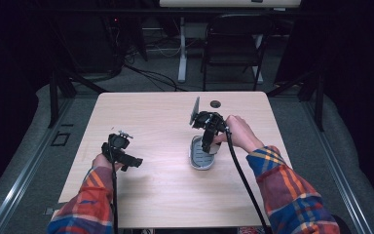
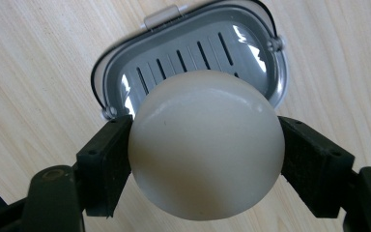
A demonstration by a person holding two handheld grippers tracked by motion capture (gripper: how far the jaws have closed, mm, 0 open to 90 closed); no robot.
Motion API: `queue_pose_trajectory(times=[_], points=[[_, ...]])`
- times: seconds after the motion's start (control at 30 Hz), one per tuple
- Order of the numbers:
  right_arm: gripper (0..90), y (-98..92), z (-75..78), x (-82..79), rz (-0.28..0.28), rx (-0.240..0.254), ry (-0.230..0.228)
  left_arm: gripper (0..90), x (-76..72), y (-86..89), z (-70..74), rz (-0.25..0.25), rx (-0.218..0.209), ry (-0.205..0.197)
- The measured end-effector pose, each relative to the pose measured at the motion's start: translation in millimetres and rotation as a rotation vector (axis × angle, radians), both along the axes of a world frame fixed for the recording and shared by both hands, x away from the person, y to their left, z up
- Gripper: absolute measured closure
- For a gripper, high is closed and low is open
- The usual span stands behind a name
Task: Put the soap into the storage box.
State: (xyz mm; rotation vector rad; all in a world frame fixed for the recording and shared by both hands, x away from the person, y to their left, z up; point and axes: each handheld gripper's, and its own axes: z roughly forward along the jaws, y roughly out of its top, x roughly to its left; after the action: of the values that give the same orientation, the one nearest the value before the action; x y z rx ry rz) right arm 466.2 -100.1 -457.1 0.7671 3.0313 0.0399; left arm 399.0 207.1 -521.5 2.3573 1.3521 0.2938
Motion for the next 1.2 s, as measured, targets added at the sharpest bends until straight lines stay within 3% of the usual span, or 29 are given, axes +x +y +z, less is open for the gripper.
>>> queue_pose_trajectory(times=[0.5, 1.03, 1.2], points=[[24.1, 17.7, -20.7, 2.6, 0.02, 0.01, 0.017, 0.1, -0.3, 0.3, -0.2, 0.0, 0.0, 0.0], [23.9, 18.1, -35.7, 4.4, 0.04, 0.007, 0.033, 0.1, -0.4, 0.1, -0.1, -0.002, 0.003, 0.003], [23.9, 16.9, -40.7, 3.2, 0.019, 0.015, 0.037, 0.1, -0.5, 0.0, 0.0, -0.001, 0.004, 0.0]])
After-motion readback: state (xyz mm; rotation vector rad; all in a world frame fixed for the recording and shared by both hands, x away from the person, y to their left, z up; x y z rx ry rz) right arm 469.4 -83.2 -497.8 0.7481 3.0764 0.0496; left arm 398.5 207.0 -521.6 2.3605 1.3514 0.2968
